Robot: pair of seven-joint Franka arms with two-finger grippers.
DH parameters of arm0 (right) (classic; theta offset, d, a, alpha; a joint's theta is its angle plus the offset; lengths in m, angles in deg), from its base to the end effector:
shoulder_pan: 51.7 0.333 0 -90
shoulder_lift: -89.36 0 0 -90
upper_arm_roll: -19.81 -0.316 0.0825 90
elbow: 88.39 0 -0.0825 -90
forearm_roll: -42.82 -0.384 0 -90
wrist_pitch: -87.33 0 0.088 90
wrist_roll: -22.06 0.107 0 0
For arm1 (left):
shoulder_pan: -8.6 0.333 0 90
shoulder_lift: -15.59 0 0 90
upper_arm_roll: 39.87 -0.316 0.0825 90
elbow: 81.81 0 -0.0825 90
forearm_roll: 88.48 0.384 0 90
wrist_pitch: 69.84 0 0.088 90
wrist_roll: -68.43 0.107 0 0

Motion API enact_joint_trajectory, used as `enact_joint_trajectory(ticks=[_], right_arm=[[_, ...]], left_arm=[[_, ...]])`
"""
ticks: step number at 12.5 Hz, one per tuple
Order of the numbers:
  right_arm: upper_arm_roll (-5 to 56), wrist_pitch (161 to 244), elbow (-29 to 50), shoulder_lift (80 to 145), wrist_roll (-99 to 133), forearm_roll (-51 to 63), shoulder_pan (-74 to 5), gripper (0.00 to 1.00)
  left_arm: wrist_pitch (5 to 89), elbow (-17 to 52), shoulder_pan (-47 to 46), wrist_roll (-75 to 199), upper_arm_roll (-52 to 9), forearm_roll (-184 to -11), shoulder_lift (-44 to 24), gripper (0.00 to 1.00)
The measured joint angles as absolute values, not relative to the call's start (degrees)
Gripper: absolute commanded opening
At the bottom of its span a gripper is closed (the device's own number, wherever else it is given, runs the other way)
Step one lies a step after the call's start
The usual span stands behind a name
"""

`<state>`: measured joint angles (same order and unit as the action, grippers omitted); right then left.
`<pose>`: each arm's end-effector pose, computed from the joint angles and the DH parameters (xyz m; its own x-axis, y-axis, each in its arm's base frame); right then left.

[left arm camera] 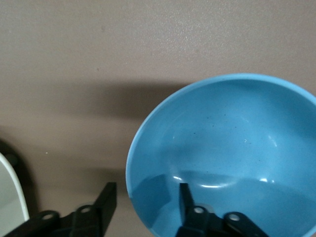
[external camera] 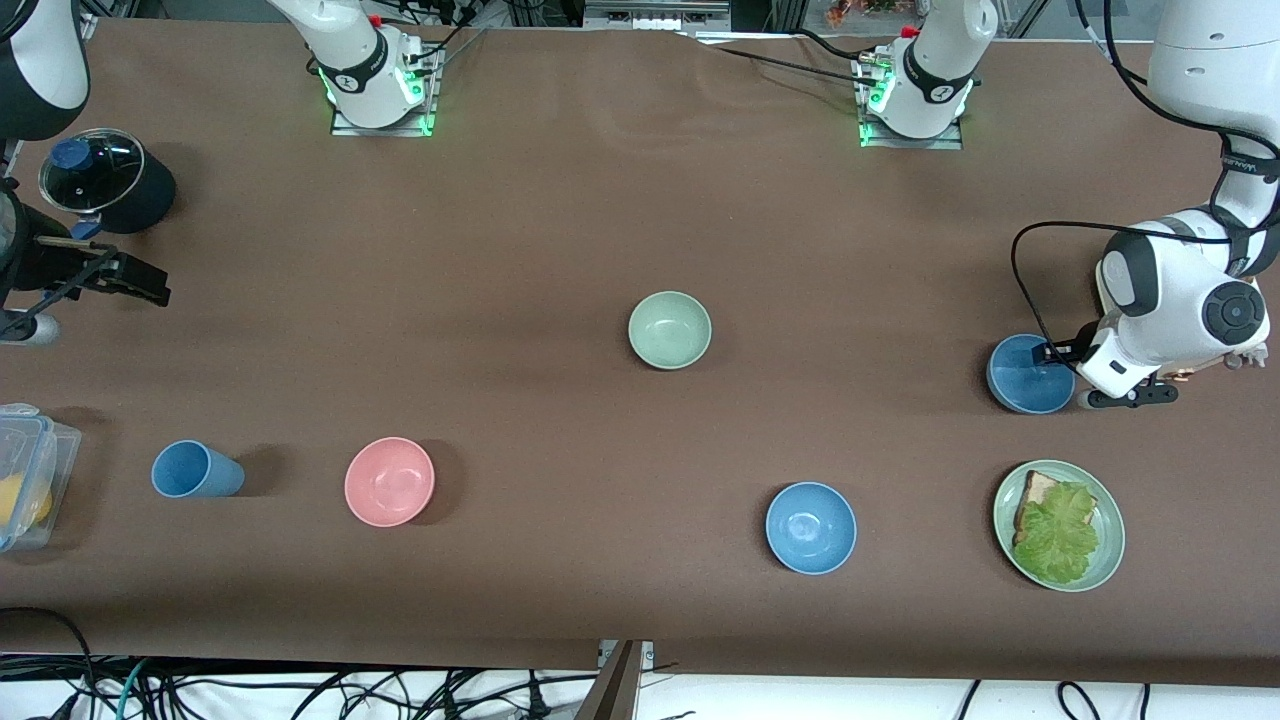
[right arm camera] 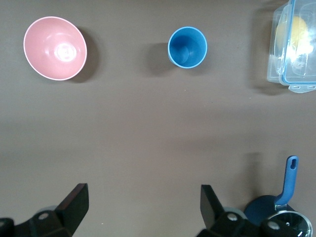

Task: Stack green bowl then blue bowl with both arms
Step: 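Lower the left gripper and grasp the light blue bowl rim, then carry the blue bowl with the left gripper over the green bowl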

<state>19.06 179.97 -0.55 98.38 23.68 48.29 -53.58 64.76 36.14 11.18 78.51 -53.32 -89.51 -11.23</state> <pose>0.6017 -0.0222 0.5555 0.9965 -0.0434 -0.0711 -0.0366 -0.9948 0.0946 0.5522 0.1586 0.1979 0.9784 0.1058 -0.1775 0.0957 -0.9933 -0.0644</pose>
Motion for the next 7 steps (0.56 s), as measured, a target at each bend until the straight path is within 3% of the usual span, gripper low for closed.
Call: enact_joint_trajectory(ticks=[1,7], right_arm=[[18.7,179.3,-0.5,98.4,24.0,48.3,-53.6,1.0],[17.3,178.6,-0.2,98.4,27.6,43.6,-53.7,1.0]], left_arm=[[64.8,36.1,11.2,78.5,-53.3,-89.5,-11.2,0.01],[63.7,35.9,11.0,79.7,-53.1,-89.8,-8.9,0.0]])
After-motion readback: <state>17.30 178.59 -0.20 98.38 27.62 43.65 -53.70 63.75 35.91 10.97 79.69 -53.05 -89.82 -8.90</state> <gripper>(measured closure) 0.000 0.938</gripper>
